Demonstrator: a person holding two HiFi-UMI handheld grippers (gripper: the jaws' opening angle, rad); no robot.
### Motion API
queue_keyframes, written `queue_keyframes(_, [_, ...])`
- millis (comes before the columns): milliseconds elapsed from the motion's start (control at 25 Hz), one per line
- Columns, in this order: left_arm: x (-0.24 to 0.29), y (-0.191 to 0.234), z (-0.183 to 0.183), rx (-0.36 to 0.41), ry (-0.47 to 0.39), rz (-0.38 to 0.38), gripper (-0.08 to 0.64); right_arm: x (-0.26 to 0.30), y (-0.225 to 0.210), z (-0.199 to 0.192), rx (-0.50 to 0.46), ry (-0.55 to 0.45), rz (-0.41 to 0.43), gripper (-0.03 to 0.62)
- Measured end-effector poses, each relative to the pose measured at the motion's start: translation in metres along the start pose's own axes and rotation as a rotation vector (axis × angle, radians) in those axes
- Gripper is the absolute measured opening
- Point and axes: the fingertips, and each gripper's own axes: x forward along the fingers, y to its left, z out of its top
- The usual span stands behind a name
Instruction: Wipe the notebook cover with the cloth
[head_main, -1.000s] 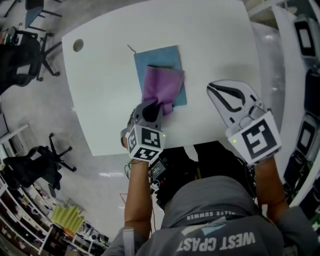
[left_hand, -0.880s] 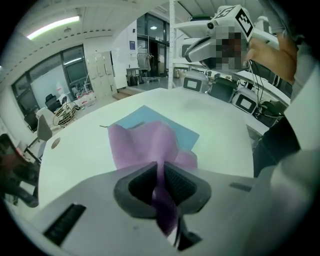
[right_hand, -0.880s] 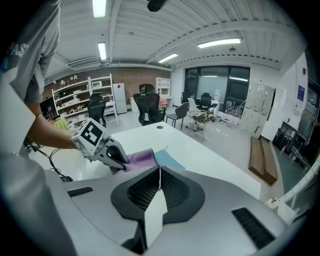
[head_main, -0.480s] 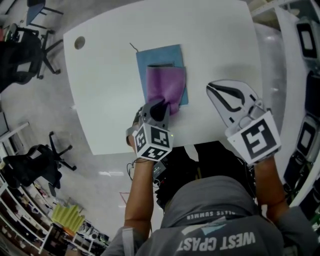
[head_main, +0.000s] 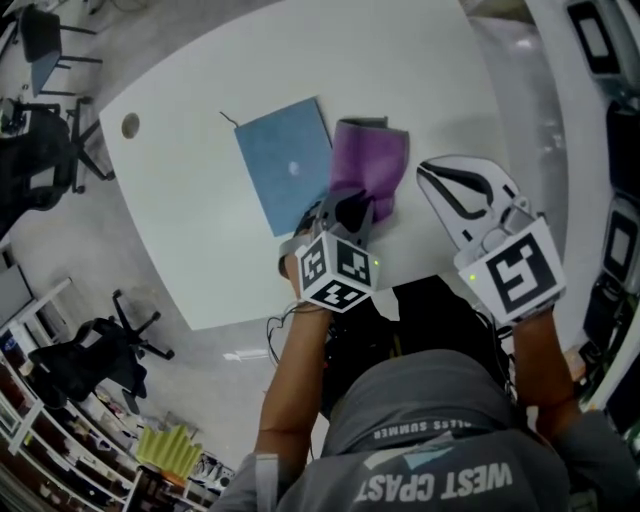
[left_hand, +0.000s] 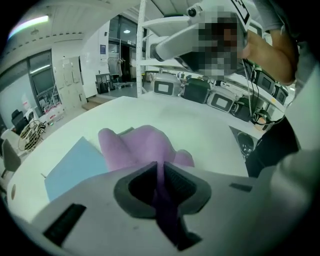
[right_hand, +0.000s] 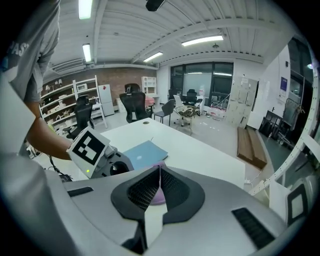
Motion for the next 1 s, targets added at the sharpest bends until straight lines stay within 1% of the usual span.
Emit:
queue_keyframes(160, [0.000, 0.035, 0.007, -0.022, -0.024, 0.032, 0.041, 0.002, -0.005, -0.003, 0.005, 0.010, -0.002, 0.032])
queue_keyframes(320, [-0.003, 0.066, 0.014, -0.033, -0.053, 0.051, 0.041, 0.009, -0.001, 0.003, -0.004, 0.016, 0.011, 0.032])
queue_keyframes(480, [-0.015, 0.097, 0.011, -0.076, -0.089, 0.091, 0.041, 0.021, 0.003, 0.013, -0.015, 0.018, 0.024, 0.032])
queue_keyframes(600, [-0.030, 0.129, 0.000, -0.110, -0.096, 0.157, 0.041, 0.027, 0.006, 0.020, -0.023, 0.021, 0.034, 0.032])
queue_keyframes(760, [-0.053, 0.171, -0.027, -0.161, -0.085, 0.246, 0.041, 0.037, 0.011, 0.028, -0.035, 0.020, 0.048, 0.032])
queue_keyframes(1000, [-0.081, 0.195, -0.050, -0.193, -0.048, 0.331, 0.041, 0.044, 0.017, 0.039, -0.054, 0.017, 0.064, 0.032])
